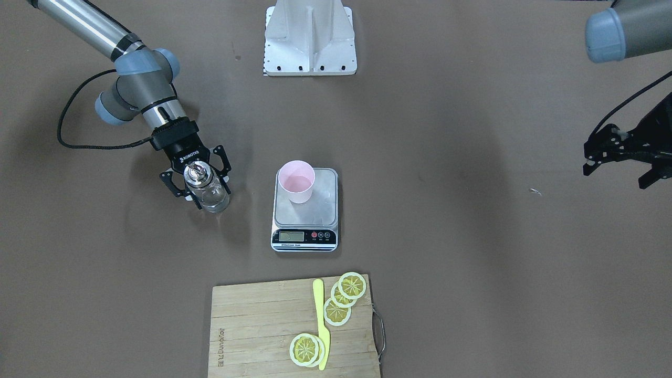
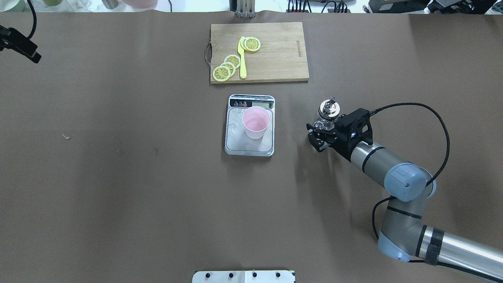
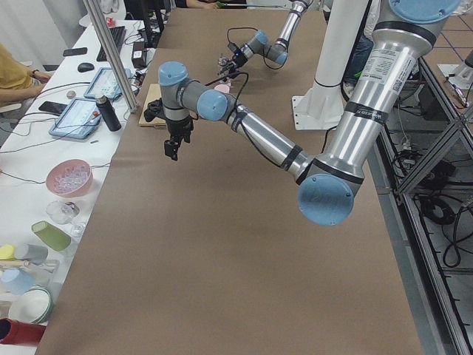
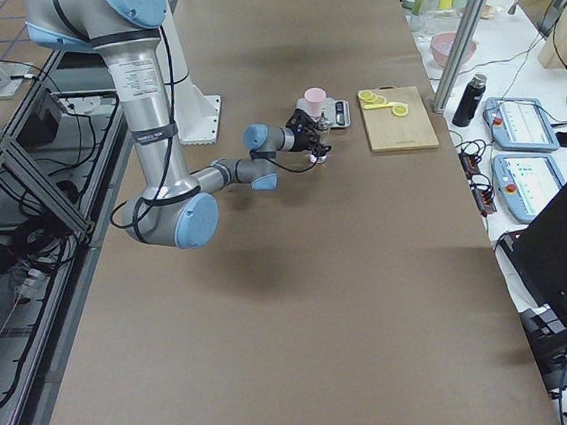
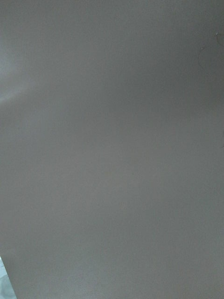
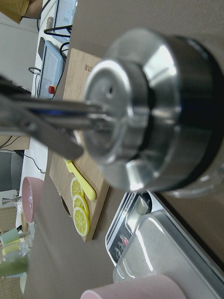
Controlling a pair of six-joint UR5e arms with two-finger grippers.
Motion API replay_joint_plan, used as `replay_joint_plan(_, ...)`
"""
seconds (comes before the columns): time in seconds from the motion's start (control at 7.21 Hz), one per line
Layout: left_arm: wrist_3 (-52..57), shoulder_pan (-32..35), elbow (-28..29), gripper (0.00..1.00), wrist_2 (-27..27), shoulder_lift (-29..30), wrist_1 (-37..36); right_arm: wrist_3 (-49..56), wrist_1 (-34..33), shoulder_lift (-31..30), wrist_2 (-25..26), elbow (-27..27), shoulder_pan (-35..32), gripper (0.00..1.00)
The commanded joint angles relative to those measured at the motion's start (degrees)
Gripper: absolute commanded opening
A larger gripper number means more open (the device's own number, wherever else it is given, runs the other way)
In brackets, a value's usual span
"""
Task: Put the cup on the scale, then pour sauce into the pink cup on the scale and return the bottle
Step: 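Lift the sauce dispenser with the right gripper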
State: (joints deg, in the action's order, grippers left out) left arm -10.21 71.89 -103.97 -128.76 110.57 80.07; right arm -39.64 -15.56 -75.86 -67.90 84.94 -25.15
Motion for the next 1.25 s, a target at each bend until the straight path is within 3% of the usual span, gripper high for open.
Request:
replay_joint_plan(0.0,0.1,0.0,0.3,0.99,0.0,0.0,0.0,-0.5,0.0,-0.4,0.6,0.1,-0.1,0.13)
replay_joint_plan(0.14,0.2,0.0,0.6,0.99,0.0,0.0,0.0,-0.6,0.0,-0.3,1.3,0.2,-0.1,0.04)
replay_joint_plan(0.69,0.3,0.0,0.9,0.99,0.0,0.0,0.1,0.1,-3.4,-0.2,0.8,4.7,-0.7,0.02)
replay_joint_plan(1.11,0.4,0.0,1.0,0.99,0.0,-0.1,0.1,1.2,-18.3,-2.2,0.9,15.7,-0.9,0.02)
